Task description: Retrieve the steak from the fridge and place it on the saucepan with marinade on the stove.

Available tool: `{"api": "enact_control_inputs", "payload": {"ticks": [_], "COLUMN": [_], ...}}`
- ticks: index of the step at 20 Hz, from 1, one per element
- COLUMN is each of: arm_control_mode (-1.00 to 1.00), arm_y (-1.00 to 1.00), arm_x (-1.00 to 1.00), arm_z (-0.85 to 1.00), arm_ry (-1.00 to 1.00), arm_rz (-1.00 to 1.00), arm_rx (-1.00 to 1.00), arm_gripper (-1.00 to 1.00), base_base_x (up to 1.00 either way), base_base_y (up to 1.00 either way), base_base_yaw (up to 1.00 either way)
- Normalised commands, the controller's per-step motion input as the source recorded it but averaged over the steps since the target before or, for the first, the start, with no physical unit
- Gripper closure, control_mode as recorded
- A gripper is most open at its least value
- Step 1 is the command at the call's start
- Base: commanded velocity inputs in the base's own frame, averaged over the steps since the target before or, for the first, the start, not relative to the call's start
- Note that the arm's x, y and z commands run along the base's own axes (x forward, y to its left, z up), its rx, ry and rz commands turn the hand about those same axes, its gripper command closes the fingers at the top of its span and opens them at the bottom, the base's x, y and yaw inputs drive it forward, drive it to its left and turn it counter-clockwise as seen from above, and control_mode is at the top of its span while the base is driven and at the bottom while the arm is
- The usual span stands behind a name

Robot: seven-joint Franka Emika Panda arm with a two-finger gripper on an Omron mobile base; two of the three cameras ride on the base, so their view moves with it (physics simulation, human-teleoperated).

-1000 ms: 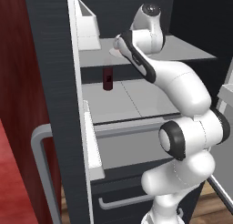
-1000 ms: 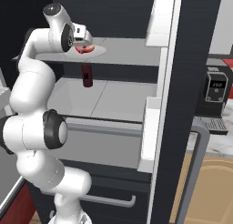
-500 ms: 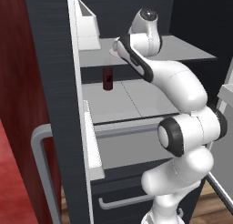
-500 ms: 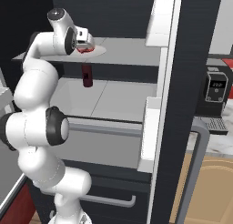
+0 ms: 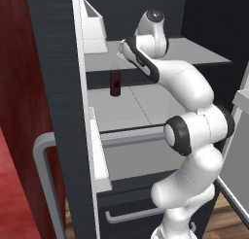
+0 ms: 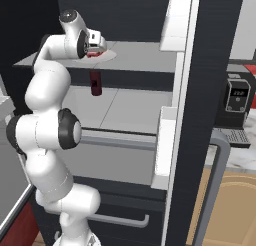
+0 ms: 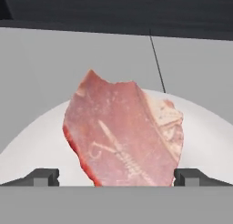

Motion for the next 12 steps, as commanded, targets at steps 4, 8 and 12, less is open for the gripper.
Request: {"api": "enact_control_inputs", "payload": {"ticks": [4,8,12], "arm_control_mode": [-1.0,-1.0,-1.0], "arm_y": [0.0,0.0,0.0], "arm_x": [0.21,0.14,0.13], "arm_z": [0.01,0.0,-0.01], "arm_ry": [0.05,0.04,0.0], "arm_rz": [0.0,-0.01,-0.01], "arm_rx": [0.0,0.0,0.0], "arm_gripper": [-1.0,-1.0,-1.0], "base_base_x": [0.0,0.0,0.0], "base_base_y": [0.0,0.0,0.0], "base_base_yaw": [0.0,0.0,0.0]}}
